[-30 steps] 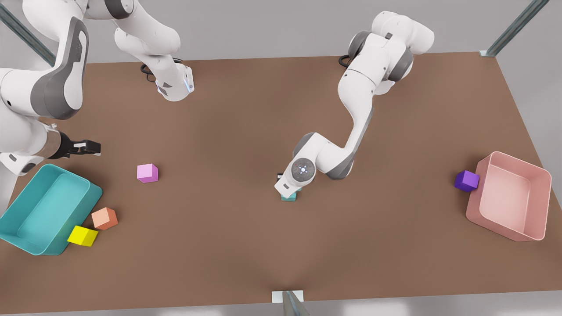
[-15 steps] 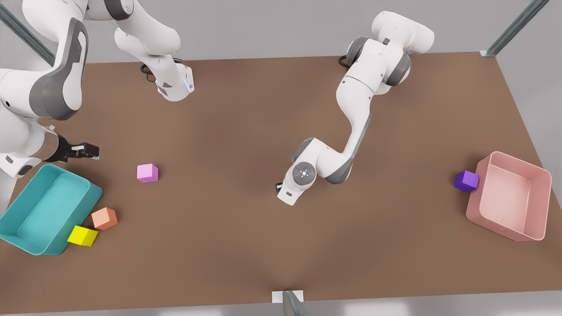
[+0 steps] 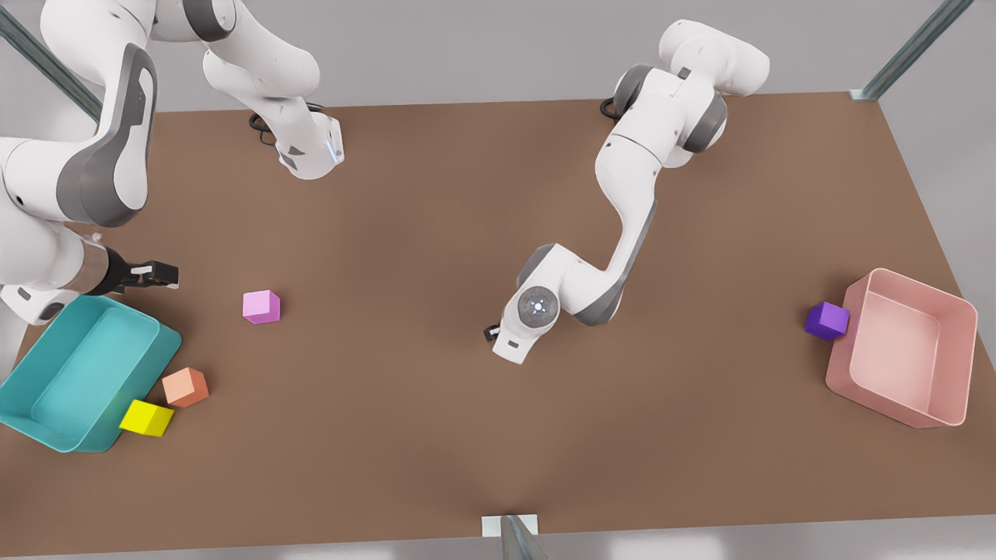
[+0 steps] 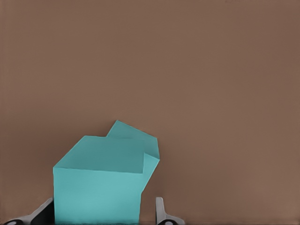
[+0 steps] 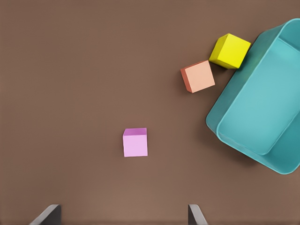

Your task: Stack the two blue cubes on top of each other

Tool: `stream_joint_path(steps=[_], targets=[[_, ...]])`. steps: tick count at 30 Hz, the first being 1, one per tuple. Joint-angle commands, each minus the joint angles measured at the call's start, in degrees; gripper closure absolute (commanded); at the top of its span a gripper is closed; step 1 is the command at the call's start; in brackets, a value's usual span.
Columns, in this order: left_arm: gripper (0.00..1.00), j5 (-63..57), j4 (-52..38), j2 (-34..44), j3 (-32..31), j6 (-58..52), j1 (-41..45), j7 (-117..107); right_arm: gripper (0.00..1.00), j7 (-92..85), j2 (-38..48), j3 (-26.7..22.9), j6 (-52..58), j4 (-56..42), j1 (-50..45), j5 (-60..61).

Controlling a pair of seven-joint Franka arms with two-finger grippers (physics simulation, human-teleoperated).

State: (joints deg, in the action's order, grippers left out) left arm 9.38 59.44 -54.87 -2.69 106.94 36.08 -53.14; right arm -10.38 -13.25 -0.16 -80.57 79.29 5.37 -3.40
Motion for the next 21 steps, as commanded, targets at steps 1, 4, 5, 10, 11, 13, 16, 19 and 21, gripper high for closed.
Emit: stream_joint_path(steps=[1, 4, 5, 10, 11, 13, 16, 19, 21], targets=[[0.00, 0.0, 0.0, 0.2, -0.4, -4.1, 0.0, -5.1, 0.00, -0.3, 0.1, 0.0, 0.1, 0.0, 0.0, 0.1], [0.00, 0.2, 0.0, 0.4, -1.2, -6.6, -0.2, -5.8, 0.00, -0.3, 0.1, 0.0, 0.1, 0.0, 0.0, 0.1], [0.00, 0.4, 0.1, 2.3, -1.3, -6.6, -0.2, -6.0, 0.00, -0.3, 0.1, 0.0, 0.1, 0.0, 0.0, 0.1], [0.00, 1.7, 0.1, 3.8, -2.5, -10.9, -0.1, -6.8, 0.00, -0.3, 0.1, 0.0, 0.1, 0.0, 0.0, 0.1], [0.00, 1.6, 0.0, 4.9, -2.4, -14.6, -0.2, -6.6, 0.00, -0.3, 0.1, 0.0, 0.0, 0.0, 0.0, 0.1], [0.00, 0.9, 0.0, 16.0, -2.3, -32.7, -10.8, 6.4, 0.00, -0.5, 0.2, 0.0, 0.0, -0.2, 0.0, 0.1], [0.00, -12.4, 0.0, 26.8, -2.1, -41.5, -25.5, 45.9, 0.00, -0.9, 2.2, 0.1, -4.9, 0.5, -0.1, -0.1], [0.00, -13.5, 9.9, 40.4, -8.2, -39.6, -35.6, 53.3, 0.00, -1.2, 4.1, 0.3, -9.3, 2.6, -0.1, -0.2], [0.00, -14.0, 10.3, 42.7, -8.1, -41.3, -34.8, 53.3, 0.00, -1.2, 4.3, 0.3, -9.5, 2.6, -0.2, -0.2]])
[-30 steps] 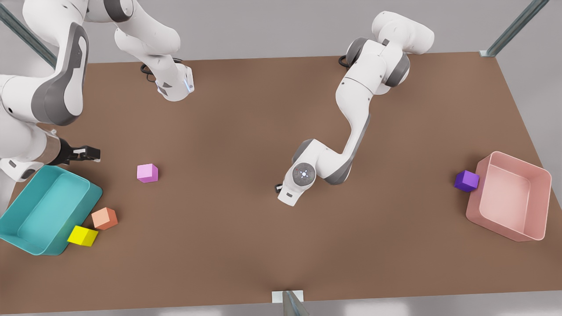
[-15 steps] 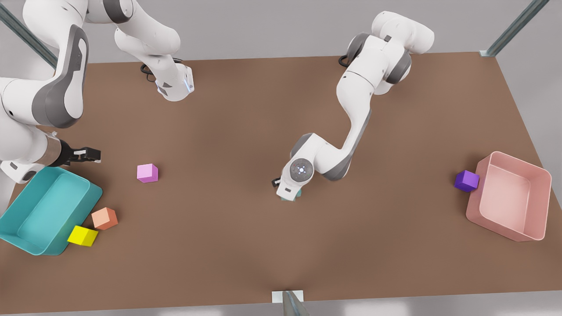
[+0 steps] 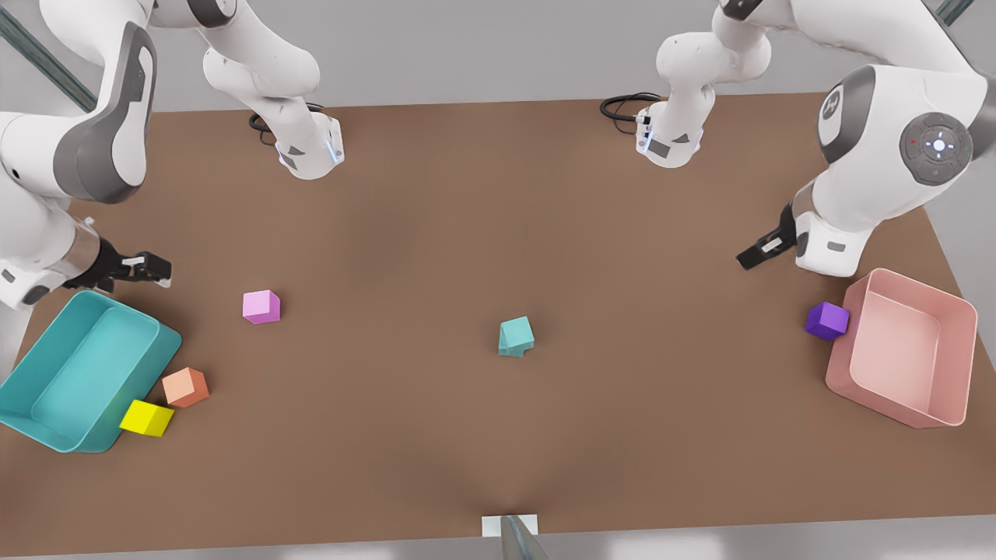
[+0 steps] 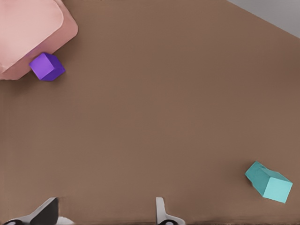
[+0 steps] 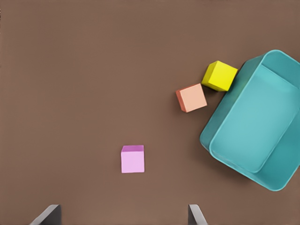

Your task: Stack the two blue cubes on top of each other

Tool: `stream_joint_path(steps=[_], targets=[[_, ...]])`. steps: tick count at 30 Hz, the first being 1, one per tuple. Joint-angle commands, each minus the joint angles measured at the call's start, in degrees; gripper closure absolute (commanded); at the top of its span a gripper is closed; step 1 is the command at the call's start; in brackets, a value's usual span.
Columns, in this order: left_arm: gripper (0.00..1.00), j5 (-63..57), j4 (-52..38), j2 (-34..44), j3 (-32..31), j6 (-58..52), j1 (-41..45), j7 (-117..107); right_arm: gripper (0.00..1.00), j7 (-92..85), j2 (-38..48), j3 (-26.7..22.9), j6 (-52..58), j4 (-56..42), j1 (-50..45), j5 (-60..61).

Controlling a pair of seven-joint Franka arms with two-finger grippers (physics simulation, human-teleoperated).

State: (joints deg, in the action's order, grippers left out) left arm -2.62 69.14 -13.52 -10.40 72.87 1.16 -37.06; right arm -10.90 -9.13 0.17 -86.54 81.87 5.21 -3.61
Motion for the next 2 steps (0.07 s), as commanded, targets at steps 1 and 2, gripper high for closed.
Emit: stream_joint_path(steps=[1, 2], targets=[[0.00, -1.8, 0.6, 1.1, -0.4, -7.3, 0.1, 37.2, 0.00, -0.7, 0.3, 0.0, -3.6, 0.0, 0.0, 0.0], [0.00, -1.7, 0.5, 1.0, -0.4, -7.3, 0.2, 37.1, 0.00, -0.7, 0.2, 0.0, -3.5, 0.1, 0.0, 0.0]])
